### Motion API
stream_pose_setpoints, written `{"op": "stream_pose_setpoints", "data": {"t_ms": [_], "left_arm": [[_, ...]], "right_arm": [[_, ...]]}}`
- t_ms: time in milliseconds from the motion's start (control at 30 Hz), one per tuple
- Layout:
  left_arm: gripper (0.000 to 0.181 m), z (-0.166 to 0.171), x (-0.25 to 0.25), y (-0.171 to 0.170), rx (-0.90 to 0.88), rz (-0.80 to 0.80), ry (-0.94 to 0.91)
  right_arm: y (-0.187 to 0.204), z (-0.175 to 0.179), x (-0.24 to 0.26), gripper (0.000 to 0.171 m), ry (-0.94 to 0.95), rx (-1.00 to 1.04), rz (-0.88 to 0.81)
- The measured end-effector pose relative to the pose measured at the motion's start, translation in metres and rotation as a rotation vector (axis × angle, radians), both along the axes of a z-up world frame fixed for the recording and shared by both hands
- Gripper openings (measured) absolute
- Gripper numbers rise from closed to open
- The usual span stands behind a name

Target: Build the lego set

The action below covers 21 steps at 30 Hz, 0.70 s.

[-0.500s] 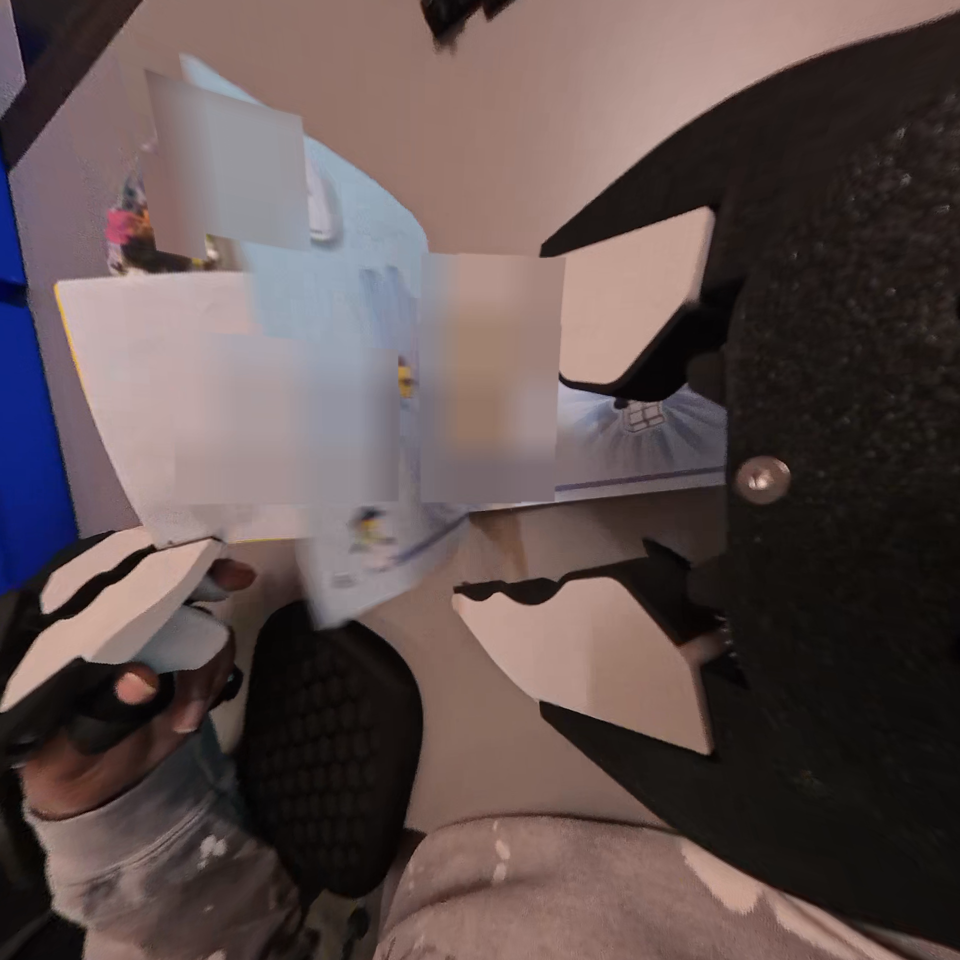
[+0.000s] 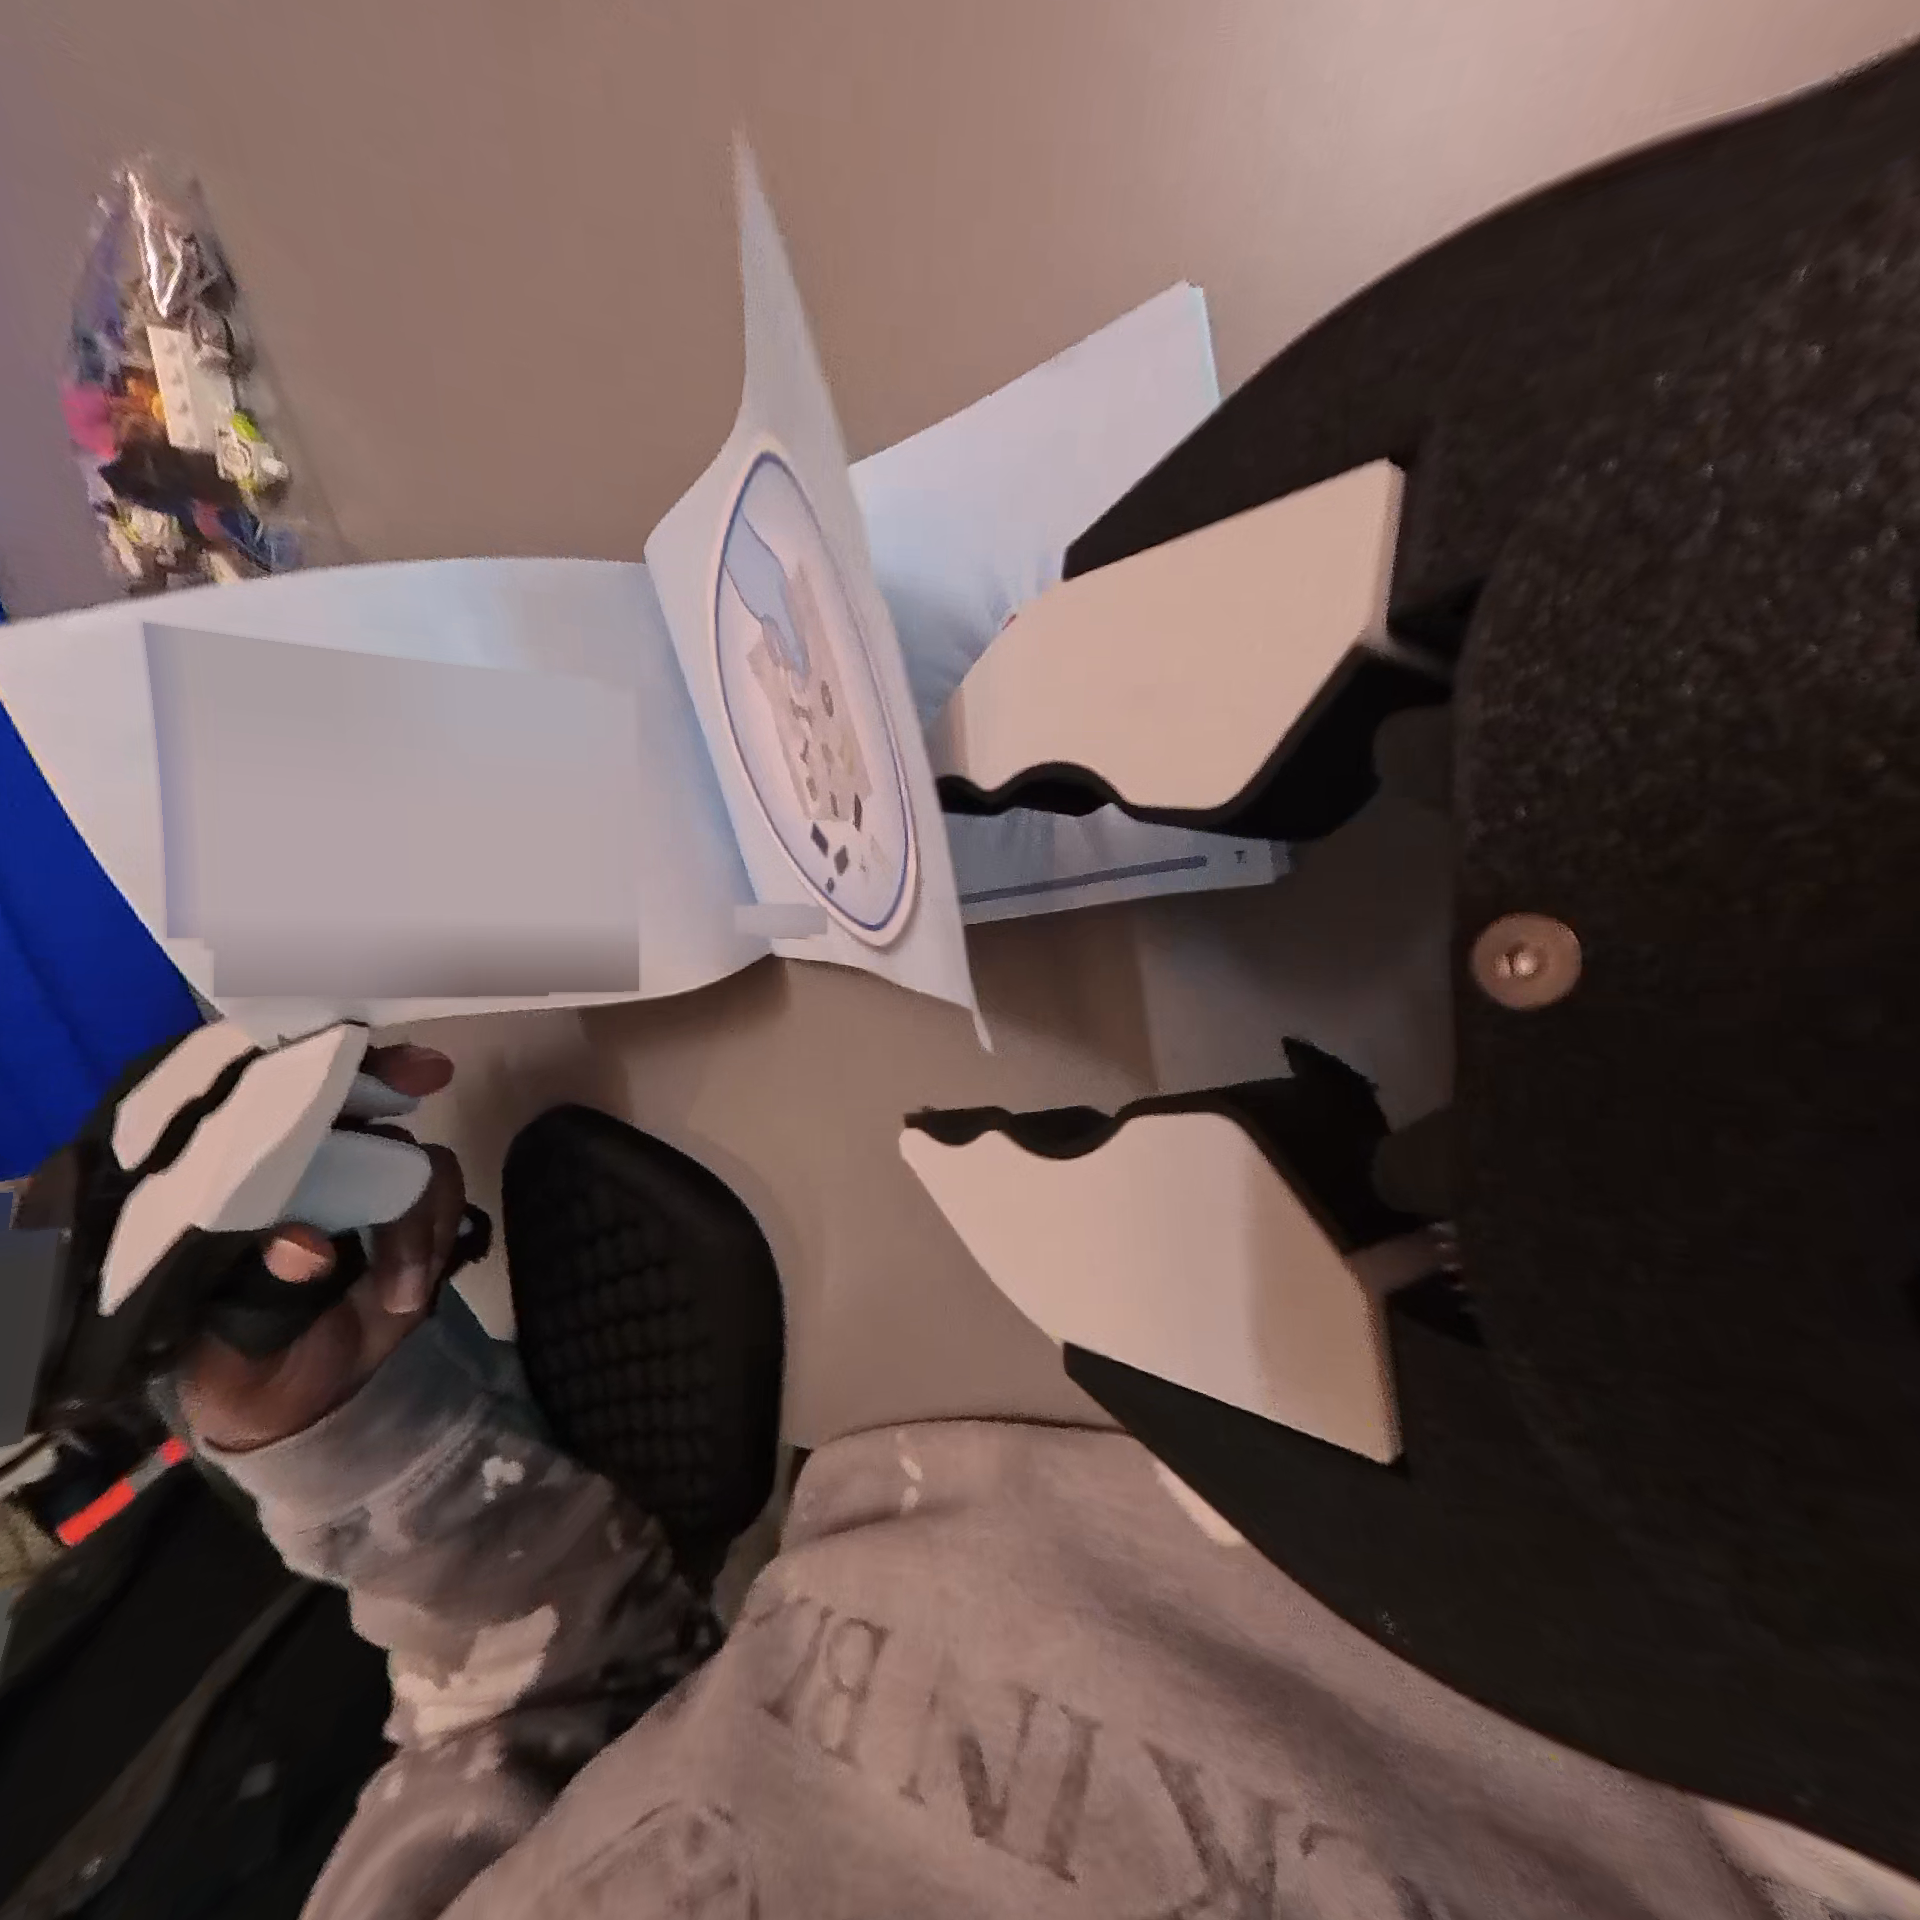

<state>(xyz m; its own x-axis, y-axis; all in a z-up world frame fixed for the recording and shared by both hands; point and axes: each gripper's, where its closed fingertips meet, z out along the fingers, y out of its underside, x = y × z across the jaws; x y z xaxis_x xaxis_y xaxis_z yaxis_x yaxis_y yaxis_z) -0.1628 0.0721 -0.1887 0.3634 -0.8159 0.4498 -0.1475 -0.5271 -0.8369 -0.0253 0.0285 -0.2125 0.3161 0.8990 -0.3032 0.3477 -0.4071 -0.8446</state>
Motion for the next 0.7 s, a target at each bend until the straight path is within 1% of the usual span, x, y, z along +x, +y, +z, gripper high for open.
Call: {"op": "stream_pose_setpoints", "data": {"t_ms": [133, 267, 700], "left_arm": [[0.0, -0.001, -0.001, 0.001, -0.003, 0.005, -0.003], [0.0, -0.001, -0.001, 0.001, -0.001, 0.008, -0.002], [0.0, -0.005, -0.006, 0.004, -0.011, 0.026, 0.001]], "right_arm": [[-0.005, -0.011, 0.002, 0.058, -0.083, 0.076, 0.049], [-0.003, -0.018, 0.003, 0.059, -0.122, 0.087, 0.057], [0.0, -0.021, 0.012, 0.059, -0.127, 0.094, 0.049]]}}
